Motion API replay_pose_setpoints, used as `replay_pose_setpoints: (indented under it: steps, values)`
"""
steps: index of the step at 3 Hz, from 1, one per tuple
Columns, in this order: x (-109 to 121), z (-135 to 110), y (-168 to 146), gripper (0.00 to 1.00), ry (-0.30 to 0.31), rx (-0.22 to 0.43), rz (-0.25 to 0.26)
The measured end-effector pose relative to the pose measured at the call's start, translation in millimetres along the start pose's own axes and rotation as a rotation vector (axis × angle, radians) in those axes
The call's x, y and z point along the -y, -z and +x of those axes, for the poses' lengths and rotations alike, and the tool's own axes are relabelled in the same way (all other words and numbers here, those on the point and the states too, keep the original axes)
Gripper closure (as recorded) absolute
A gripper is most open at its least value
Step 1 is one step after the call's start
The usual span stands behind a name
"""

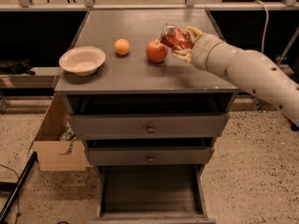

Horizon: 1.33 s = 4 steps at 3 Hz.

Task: Pick coke can from bottom drawer and place on counter

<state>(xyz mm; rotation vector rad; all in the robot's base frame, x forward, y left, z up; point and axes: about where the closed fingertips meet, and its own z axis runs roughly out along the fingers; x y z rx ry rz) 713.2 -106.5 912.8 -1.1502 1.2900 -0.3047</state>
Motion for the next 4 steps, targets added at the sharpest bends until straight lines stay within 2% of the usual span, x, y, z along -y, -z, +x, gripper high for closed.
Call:
replay_pose_setpoints:
  steps: [1,3,4]
  values:
    - [0.0,0.0,0.0,0.44,0.0,0.0,0.0]
    - [-0.1,-0.1,-0.1,0.0,0.0,0.0,0.0]
    - [-0.1,-0.1,-0.1,0.0,0.0,0.0,0.0]
